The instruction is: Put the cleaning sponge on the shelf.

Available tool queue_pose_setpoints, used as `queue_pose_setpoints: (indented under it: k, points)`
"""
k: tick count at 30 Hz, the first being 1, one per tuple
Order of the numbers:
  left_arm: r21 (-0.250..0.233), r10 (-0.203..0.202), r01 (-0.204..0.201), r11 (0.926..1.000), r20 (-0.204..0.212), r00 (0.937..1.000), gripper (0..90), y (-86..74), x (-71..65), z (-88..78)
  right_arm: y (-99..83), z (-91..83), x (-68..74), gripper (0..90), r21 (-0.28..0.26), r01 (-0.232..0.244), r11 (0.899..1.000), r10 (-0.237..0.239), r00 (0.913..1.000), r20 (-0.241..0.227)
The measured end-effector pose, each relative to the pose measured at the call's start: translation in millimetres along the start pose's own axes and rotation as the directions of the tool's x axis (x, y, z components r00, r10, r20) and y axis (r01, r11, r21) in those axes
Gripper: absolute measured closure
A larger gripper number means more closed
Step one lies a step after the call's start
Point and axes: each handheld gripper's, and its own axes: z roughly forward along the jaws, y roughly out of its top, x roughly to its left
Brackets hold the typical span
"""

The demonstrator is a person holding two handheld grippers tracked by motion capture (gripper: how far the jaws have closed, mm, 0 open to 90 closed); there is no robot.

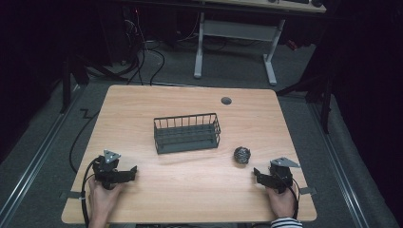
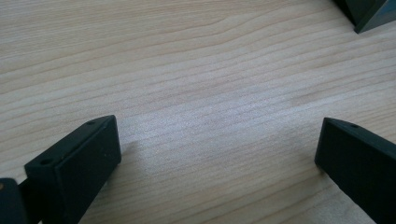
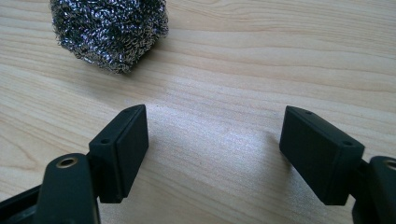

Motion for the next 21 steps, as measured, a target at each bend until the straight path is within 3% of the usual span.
queue_pose_setpoints:
  k: [9,15,21]
  points:
    - [-0.009,0.003,-0.003,1.0,0.001,1.0,2.3,-0.2,0.9,-0.5,-0.1,-0.1,0.4,24.0,-0.001,-0.002,1.0,0.002,1.0,0.003]
    - [-0.034,0.005,-0.005,0.9994,0.002,1.0,15.6,-0.9,1.9,-3.4,-0.1,-0.3,0.7,24.1,0.001,-0.004,1.0,0.004,1.0,0.006]
    - [-0.048,-0.003,0.004,0.9989,0.028,0.9996,17.6,2.0,1.2,-5.4,-0.2,-0.2,0.8,24.1,-0.001,-0.004,1.0,0.004,1.0,0.006]
